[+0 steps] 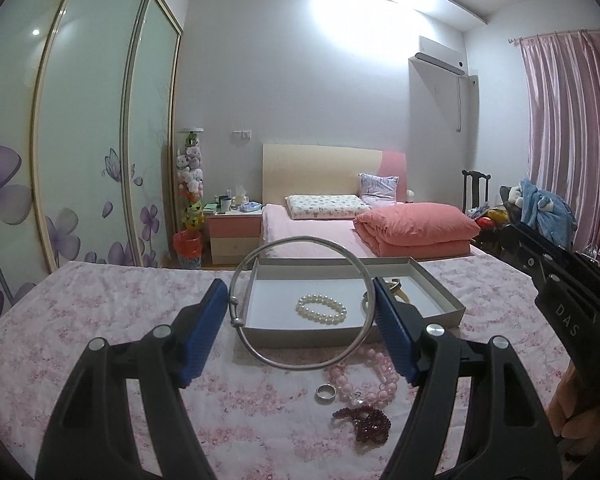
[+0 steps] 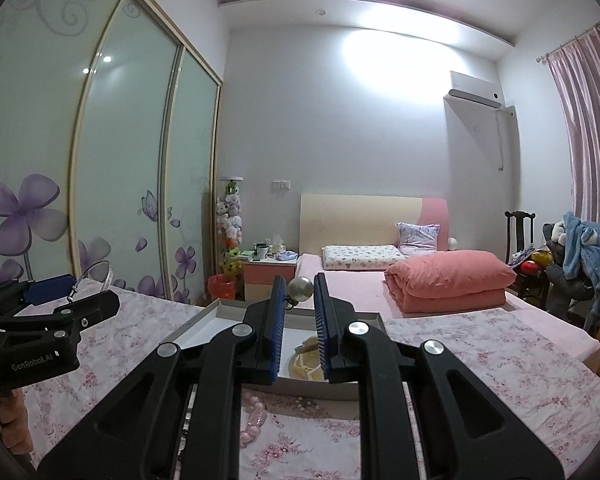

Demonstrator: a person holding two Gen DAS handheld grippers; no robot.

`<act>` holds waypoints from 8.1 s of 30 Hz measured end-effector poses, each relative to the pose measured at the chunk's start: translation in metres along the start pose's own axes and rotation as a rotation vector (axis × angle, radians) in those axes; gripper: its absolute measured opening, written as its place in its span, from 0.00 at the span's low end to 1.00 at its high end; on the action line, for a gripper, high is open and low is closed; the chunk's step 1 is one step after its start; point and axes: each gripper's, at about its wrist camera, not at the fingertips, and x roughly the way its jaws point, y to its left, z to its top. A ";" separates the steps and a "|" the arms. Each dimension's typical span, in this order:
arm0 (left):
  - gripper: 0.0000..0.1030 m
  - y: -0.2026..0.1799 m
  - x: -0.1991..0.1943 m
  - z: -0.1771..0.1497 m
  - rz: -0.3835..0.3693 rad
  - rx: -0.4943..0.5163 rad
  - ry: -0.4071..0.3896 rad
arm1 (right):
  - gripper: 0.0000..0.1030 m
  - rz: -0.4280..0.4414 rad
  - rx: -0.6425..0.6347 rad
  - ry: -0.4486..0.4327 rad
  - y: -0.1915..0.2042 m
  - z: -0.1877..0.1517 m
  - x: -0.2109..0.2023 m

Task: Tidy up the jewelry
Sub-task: 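Carry the silver bangle and pearl earring over the tray with both tools, then lower both tools into the tray and open them to release the items, then grasp the dark red bead bracelet with the left tool while the right tool grasps the small silver charm, then carry the red bead bracelet and silver charm over the tray with both tools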

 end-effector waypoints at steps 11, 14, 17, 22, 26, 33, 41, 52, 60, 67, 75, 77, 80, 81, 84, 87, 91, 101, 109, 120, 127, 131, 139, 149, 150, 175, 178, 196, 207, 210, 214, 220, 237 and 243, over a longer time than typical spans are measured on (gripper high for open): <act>0.68 -0.003 -0.003 0.001 -0.008 0.000 -0.020 | 0.15 -0.007 0.006 -0.006 -0.001 0.000 0.000; 0.68 -0.004 -0.003 0.000 -0.010 -0.001 -0.020 | 0.15 -0.009 0.010 -0.011 -0.002 0.001 0.000; 0.68 -0.005 -0.004 0.000 -0.013 -0.005 -0.023 | 0.15 -0.013 0.014 -0.017 -0.003 0.000 0.000; 0.68 -0.007 -0.003 0.000 -0.015 -0.008 -0.027 | 0.15 -0.023 0.023 -0.030 -0.003 0.001 -0.001; 0.68 -0.007 0.006 0.008 -0.021 -0.012 -0.037 | 0.15 -0.025 0.025 -0.036 -0.005 0.007 0.009; 0.68 -0.008 0.053 0.028 0.003 -0.034 -0.033 | 0.15 -0.029 0.073 -0.009 -0.017 0.017 0.053; 0.68 -0.007 0.123 0.034 0.026 -0.069 0.039 | 0.15 -0.024 0.093 0.080 -0.022 0.006 0.114; 0.68 -0.008 0.196 0.015 -0.010 -0.075 0.187 | 0.15 0.028 0.158 0.309 -0.022 -0.024 0.182; 0.69 0.005 0.223 0.005 -0.046 -0.135 0.272 | 0.43 0.046 0.225 0.381 -0.035 -0.032 0.190; 0.69 0.018 0.215 0.007 -0.044 -0.179 0.275 | 0.43 0.034 0.256 0.354 -0.047 -0.025 0.182; 0.69 0.014 0.208 0.009 -0.065 -0.161 0.275 | 0.43 0.033 0.257 0.335 -0.052 -0.022 0.171; 0.69 0.010 0.209 0.008 -0.065 -0.154 0.281 | 0.43 0.034 0.258 0.337 -0.053 -0.023 0.172; 0.69 0.007 0.213 0.007 -0.062 -0.149 0.287 | 0.43 0.033 0.259 0.337 -0.054 -0.025 0.173; 0.69 0.006 0.216 0.007 -0.064 -0.149 0.292 | 0.43 0.034 0.261 0.337 -0.055 -0.025 0.173; 0.79 0.003 0.223 0.005 -0.052 -0.145 0.293 | 0.43 0.033 0.268 0.336 -0.058 -0.026 0.172; 0.82 0.002 0.228 0.003 -0.051 -0.134 0.296 | 0.43 0.030 0.274 0.331 -0.061 -0.027 0.170; 0.82 0.006 0.226 0.004 -0.063 -0.152 0.301 | 0.43 0.029 0.275 0.323 -0.063 -0.025 0.166; 0.82 0.034 0.178 0.014 -0.041 -0.142 0.273 | 0.43 0.044 0.261 0.302 -0.062 -0.018 0.142; 0.74 0.044 0.112 -0.014 -0.075 -0.072 0.316 | 0.43 0.075 0.239 0.309 -0.059 -0.017 0.095; 0.69 -0.002 0.067 -0.059 -0.214 0.034 0.450 | 0.43 0.108 0.249 0.392 -0.053 -0.044 0.055; 0.70 -0.047 0.082 -0.082 -0.224 0.139 0.571 | 0.43 0.109 0.250 0.390 -0.054 -0.047 0.048; 0.70 -0.055 0.095 -0.092 -0.179 0.160 0.623 | 0.43 0.110 0.254 0.391 -0.056 -0.048 0.047; 0.16 -0.055 0.105 -0.092 -0.145 0.138 0.617 | 0.43 0.108 0.261 0.401 -0.059 -0.048 0.049; 0.11 -0.003 0.085 -0.089 -0.142 0.067 0.612 | 0.43 0.105 0.246 0.504 -0.059 -0.059 0.066; 0.11 0.006 0.083 -0.089 -0.125 0.057 0.606 | 0.43 0.102 0.238 0.523 -0.057 -0.061 0.070; 0.11 0.065 0.077 -0.091 -0.013 -0.034 0.600 | 0.12 0.094 0.009 0.818 -0.014 -0.095 0.142; 0.11 0.066 0.076 -0.091 -0.016 -0.043 0.600 | 0.07 0.101 0.045 0.820 -0.022 -0.096 0.127; 0.11 0.044 0.039 -0.053 -0.074 -0.052 0.416 | 0.07 0.174 0.234 0.553 -0.044 -0.041 0.051; 0.11 0.025 0.027 -0.041 -0.083 -0.040 0.307 | 0.07 0.192 0.204 0.336 -0.027 -0.011 0.020; 0.11 0.023 0.028 -0.041 -0.088 -0.042 0.304 | 0.07 0.192 0.201 0.310 -0.024 -0.009 0.015; 0.11 0.019 0.026 -0.036 -0.087 -0.039 0.273 | 0.07 0.176 0.180 0.260 -0.019 -0.007 0.008; 0.11 0.008 0.018 -0.024 -0.074 -0.010 0.191 | 0.07 0.133 0.145 0.160 -0.015 0.001 -0.003; 0.11 -0.010 0.018 -0.006 -0.065 0.029 0.080 | 0.07 0.069 0.091 0.061 -0.011 0.006 0.002; 0.11 -0.008 0.031 0.001 -0.070 0.015 0.093 | 0.07 0.062 0.077 0.051 -0.013 0.010 0.011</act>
